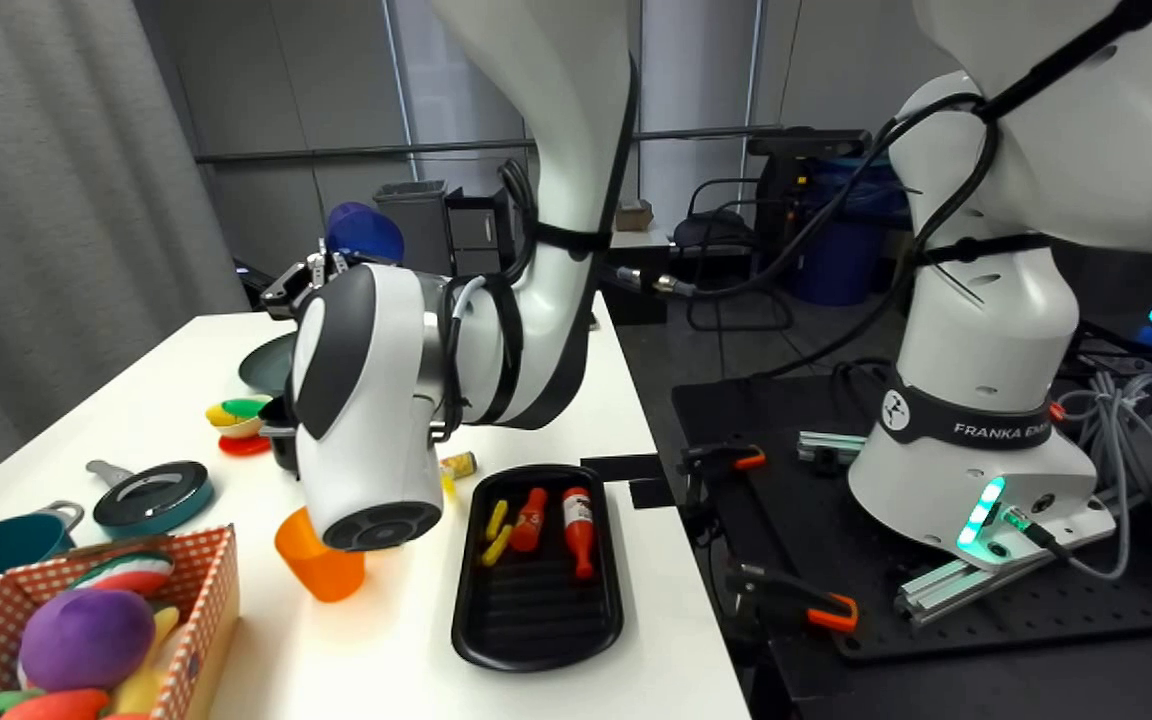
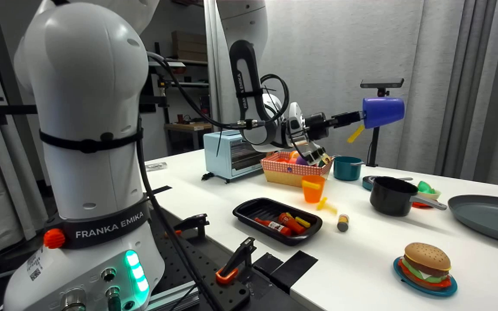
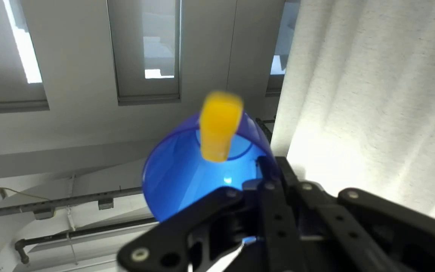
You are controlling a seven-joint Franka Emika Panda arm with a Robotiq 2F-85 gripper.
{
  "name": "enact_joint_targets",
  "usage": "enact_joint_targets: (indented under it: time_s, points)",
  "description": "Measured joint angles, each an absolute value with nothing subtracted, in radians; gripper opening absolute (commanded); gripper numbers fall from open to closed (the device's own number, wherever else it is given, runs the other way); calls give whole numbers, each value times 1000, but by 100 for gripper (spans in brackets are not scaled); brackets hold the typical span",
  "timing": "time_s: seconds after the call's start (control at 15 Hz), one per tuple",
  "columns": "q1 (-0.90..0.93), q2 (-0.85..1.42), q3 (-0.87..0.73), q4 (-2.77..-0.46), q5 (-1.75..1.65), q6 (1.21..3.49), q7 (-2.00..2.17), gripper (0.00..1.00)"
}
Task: Pour the potato chips out of the orange cup and onto the black tray, pour the potato chips from the dark blue cup and onto the black tray
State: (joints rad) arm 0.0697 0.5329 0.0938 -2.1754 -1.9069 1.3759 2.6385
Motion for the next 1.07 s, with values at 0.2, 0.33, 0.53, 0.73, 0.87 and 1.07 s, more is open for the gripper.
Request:
enact_joint_targets:
  time_s: [0.2, 0.33, 0.53, 0.73, 0.87, 1.07]
  points:
    - [70, 544, 96, -2161, -1912, 1377, 2691, 1]
    - [70, 547, 96, -2156, -1918, 1377, 2705, 1]
    - [70, 553, 96, -2151, -1930, 1377, 2706, 1]
    - [70, 556, 96, -2149, -1940, 1377, 2706, 1]
    - [70, 559, 96, -2149, -1941, 1378, 2706, 1]
    - [66, 564, 97, -2149, -1929, 1412, 2706, 1]
